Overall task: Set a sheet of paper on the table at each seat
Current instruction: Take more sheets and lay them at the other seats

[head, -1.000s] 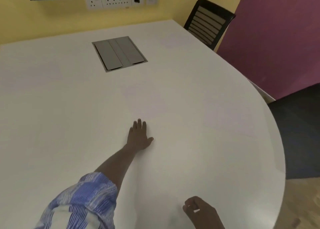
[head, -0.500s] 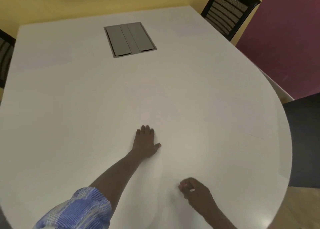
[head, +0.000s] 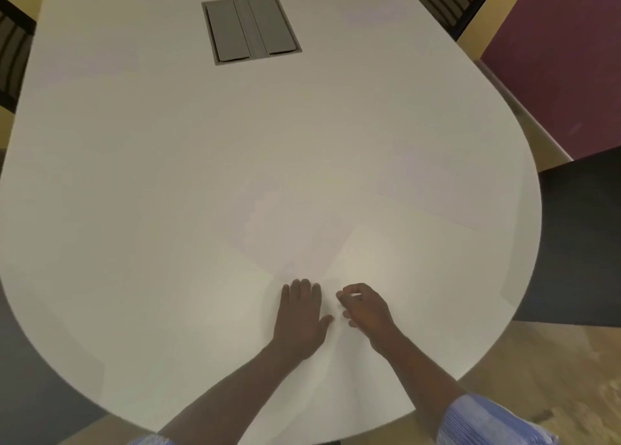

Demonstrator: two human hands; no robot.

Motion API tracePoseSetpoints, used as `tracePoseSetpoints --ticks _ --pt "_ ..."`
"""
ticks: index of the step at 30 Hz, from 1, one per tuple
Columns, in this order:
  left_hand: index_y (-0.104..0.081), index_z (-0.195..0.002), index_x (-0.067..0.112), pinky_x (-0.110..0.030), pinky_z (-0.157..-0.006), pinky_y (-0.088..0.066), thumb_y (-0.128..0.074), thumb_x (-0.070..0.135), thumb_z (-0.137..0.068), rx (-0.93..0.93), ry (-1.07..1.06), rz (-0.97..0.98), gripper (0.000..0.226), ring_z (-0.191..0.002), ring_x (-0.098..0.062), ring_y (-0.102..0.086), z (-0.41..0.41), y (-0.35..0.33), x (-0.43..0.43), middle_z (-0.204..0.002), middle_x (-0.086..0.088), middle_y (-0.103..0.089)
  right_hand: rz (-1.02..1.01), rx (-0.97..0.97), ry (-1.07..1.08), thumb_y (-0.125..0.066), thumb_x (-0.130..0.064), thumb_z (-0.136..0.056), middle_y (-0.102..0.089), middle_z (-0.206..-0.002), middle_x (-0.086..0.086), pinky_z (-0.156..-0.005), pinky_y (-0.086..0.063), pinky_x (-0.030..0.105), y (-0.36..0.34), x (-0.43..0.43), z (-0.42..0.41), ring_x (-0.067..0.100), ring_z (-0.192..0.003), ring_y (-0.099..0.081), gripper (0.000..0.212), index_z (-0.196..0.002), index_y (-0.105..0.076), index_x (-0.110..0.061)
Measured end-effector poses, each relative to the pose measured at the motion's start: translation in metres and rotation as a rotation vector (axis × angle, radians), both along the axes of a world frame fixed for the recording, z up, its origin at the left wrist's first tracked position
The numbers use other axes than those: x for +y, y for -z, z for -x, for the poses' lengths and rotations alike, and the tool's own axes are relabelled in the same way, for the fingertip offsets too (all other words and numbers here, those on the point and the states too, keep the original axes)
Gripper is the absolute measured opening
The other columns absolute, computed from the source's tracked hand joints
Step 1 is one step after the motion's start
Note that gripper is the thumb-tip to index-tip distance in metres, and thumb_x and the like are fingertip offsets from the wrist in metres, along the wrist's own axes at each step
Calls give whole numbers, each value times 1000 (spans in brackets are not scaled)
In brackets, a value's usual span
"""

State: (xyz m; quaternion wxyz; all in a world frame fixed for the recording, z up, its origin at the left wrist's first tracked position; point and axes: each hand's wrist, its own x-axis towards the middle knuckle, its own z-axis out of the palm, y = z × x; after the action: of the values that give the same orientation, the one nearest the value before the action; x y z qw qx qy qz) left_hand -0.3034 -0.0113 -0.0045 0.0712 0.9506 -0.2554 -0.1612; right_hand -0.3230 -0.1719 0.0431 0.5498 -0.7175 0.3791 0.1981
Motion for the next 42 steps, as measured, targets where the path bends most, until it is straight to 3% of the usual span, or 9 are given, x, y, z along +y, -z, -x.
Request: tracePoseSetpoints --ticks 5,8,11,16,28,32,35,38,42 --pt "-61 -120 9 -41 -90 -38 -50 46 -86 -107 -40 127 52 -102 -34 -60 18 0 -7 -116 -13 -60 -25 22 25 -69 -38 -88 -73 -100 -1 -82 -61 40 4 -11 11 20 -77 -71 24 -105 -66 -22" --pt "-58 -134 7 -47 -97 -50 -49 46 -89 -144 -142 148 61 -120 -40 -58 0 4 -2 -135 -19 -57 -32 34 42 -69 -36 -88 -73 -99 0 -76 -60 36 6 -16 13 18 -75 -69 21 -103 -66 -21" --pt "-43 -150 11 -56 -111 -38 -45 62 -88 -69 -183 82 80 -143 -44 -35 -23 12 9 -158 -24 -33 -36 38 64 -69 -35 -88 -73 -99 1 -73 -58 35 8 -19 10 18 -73 -69 20 -102 -65 -21" --pt "-29 -157 21 -60 -116 -25 -40 87 -77 2 -162 49 105 -151 -44 -17 -44 25 21 -166 -20 -12 -36 49 92 -70 -36 -86 -74 -93 2 -77 -60 39 14 -15 5 19 -73 -68 21 -100 -66 -21" --pt "-49 -145 14 -50 -98 -44 -45 81 -81 -99 -160 155 93 -132 -38 -45 -61 26 32 -153 -15 -44 -14 43 188 -69 -37 -91 -72 -104 7 -63 -55 29 15 20 -32 17 -71 -69 28 -107 -64 -15" --pt "-56 -137 15 -44 -87 -49 -69 56 -79 -126 -196 181 72 -120 -32 -54 -68 20 31 -140 -8 -55 4 55 254 -71 -45 -88 -73 -104 8 -63 -55 30 14 28 -42 19 -74 -70 38 -110 -63 -15" --pt "-63 -125 15 -40 -80 -52 -74 35 -79 -133 -211 275 52 -107 -30 -61 -75 15 34 -125 -4 -63 -25 40 295 -73 -57 -84 -73 -103 7 -72 -58 35 8 34 -52 25 -88 -74 50 -111 -63 -17" --pt "-67 -117 16 -37 -77 -55 -74 33 -79 -122 -244 393 41 -99 -27 -63 -77 12 43 -116 -1 -66 -117 -2 272 -71 -63 -83 -72 -107 4 -85 -58 38 -1 39 -68 24 -100 -72 54 -112 -64 -18" --pt "-67 -115 17 -38 -73 -55 -73 36 -80 -85 -279 534 40 -96 -22 -61 -71 3 56 -113 2 -65 -127 -54 213 -76 -50 -84 -75 -108 12 -94 -56 46 -8 46 -89 26 -102 -72 40 -89 -65 -12"
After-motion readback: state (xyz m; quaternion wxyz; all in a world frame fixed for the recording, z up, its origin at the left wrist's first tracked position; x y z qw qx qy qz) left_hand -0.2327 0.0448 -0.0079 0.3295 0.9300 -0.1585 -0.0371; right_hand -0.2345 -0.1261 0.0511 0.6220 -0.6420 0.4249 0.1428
